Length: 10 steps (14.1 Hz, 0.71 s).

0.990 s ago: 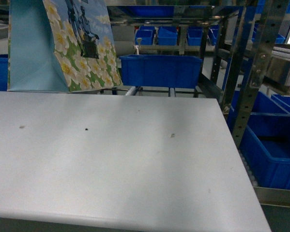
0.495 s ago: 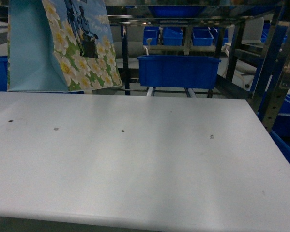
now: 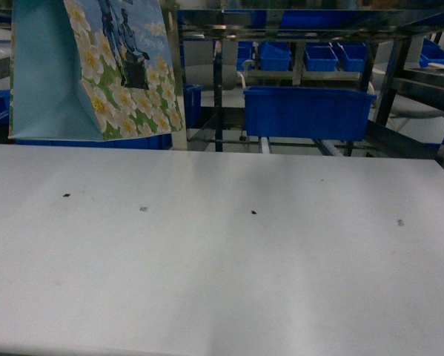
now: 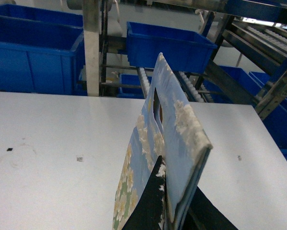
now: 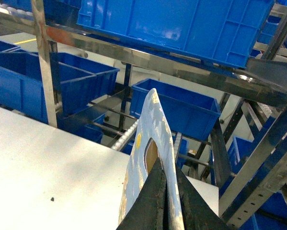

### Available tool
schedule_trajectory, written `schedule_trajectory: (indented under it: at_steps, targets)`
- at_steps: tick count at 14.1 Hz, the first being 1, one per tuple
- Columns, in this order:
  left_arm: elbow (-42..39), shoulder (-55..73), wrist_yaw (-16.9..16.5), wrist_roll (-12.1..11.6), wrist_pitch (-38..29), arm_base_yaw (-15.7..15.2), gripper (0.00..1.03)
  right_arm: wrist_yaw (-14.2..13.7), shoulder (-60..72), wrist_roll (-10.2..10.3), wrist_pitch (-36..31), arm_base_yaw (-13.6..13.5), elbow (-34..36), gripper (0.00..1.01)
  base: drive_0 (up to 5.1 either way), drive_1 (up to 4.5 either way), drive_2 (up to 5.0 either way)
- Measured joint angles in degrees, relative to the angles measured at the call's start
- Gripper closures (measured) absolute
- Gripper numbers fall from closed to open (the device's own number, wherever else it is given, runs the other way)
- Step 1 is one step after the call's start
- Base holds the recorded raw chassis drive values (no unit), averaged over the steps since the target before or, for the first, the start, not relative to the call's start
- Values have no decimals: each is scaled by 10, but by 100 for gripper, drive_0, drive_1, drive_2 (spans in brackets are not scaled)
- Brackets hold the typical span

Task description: Move flower gift bag to table near conveyor

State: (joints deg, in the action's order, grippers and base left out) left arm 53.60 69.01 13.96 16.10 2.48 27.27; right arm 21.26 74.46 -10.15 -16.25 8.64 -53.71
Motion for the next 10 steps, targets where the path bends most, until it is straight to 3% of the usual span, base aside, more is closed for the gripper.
schedule_trajectory:
  at_steps: [9, 10]
  targets:
    - [0, 0, 0, 0, 0, 0, 101, 0, 1, 0, 2, 0, 0, 99, -447, 412, 50]
    - [0, 0, 0, 0, -1, 0, 101, 0, 1, 0, 0, 0, 0, 99, 0, 0, 0]
